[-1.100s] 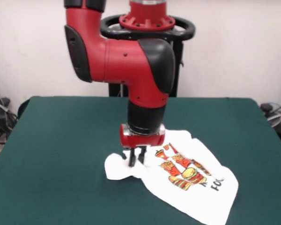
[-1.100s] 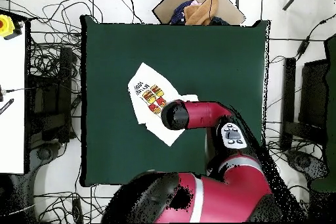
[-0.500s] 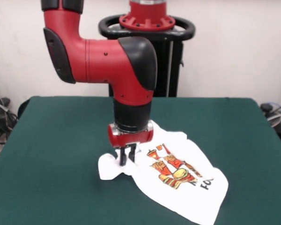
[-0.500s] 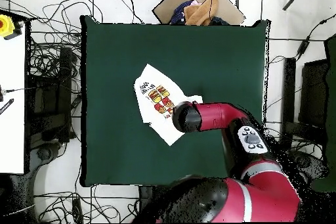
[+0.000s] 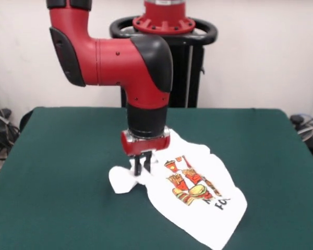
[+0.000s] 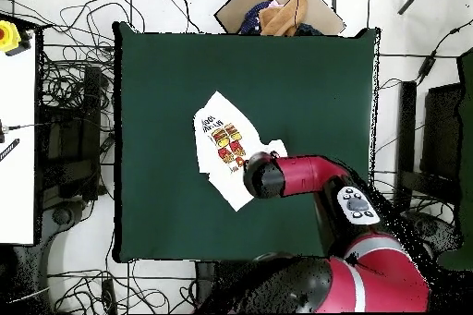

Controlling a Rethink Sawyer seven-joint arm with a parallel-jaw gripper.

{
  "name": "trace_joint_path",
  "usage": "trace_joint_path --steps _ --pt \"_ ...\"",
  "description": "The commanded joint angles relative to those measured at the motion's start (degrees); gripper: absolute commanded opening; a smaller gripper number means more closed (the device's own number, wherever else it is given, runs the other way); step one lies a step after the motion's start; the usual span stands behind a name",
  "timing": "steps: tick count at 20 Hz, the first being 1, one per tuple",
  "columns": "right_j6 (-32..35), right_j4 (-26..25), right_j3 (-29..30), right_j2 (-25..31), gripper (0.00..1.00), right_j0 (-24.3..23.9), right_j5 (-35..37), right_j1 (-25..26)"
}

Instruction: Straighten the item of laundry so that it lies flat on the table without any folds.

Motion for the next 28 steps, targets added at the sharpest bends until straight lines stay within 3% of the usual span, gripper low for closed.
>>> trace_joint_path --steps 1,12,17,24,25,28 --pt "3.4 -4.4 13.8 -4.4 0.00 1.8 5.7 4.9" --pt "6.9 -1.3 17.1 -6.6 0.00 4.8 5.7 3.5" --pt "9.8 -0.7 16.7 -9.8 0.00 7.0 1.6 4.8" --pt "11.5 0.1 15.3 -10.0 0.00 6.3 -7.7 8.6" --pt "11.0 0.1 15.2 -9.5 1.00 5.8 -10.1 9.0" --pt "15.0 2.1 14.9 -11.0 1.00 7.5 -15.1 9.8"
